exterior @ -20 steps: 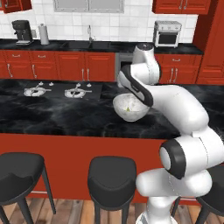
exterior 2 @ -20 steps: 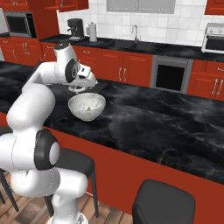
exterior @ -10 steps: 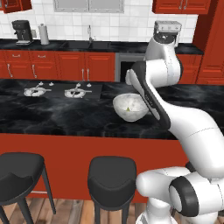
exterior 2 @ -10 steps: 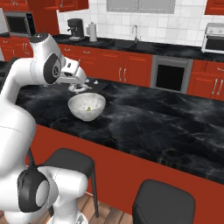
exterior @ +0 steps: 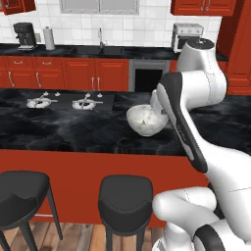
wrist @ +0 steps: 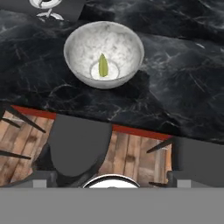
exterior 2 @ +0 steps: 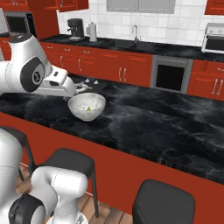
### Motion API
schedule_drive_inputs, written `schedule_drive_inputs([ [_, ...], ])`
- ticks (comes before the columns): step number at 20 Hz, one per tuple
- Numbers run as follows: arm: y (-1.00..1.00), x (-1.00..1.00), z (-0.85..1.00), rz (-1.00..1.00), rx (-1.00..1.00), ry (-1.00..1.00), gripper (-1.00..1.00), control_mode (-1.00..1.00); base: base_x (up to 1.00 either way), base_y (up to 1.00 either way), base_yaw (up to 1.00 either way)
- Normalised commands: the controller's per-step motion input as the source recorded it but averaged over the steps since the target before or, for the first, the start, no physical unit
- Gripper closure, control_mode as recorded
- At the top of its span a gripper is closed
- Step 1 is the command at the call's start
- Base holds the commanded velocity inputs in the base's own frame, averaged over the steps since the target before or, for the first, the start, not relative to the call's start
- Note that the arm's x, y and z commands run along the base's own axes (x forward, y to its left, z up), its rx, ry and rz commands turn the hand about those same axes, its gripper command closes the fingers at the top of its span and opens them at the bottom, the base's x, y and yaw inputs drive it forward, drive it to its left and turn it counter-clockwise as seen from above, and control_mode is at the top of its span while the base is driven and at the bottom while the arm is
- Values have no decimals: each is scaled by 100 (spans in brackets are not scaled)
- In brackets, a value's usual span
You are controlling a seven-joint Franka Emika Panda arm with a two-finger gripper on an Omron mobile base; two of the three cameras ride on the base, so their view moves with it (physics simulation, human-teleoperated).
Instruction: There is a bowl on the dining counter. Grab a lemon wedge from the fridge and place it in the bowl. Then get the liquor bottle and glass cup from the cabinet and place them next to the bowl.
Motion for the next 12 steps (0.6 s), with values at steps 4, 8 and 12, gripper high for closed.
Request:
schedule_drive_inputs([
  [4,-5,-82,-25,0,0,21,-100,-100,0,0,0],
  [8,0,-27,-18,-1,0,9,-100,100,-12,0,0],
  [12,0,0,0,0,0,0,-100,100,-93,27,3],
])
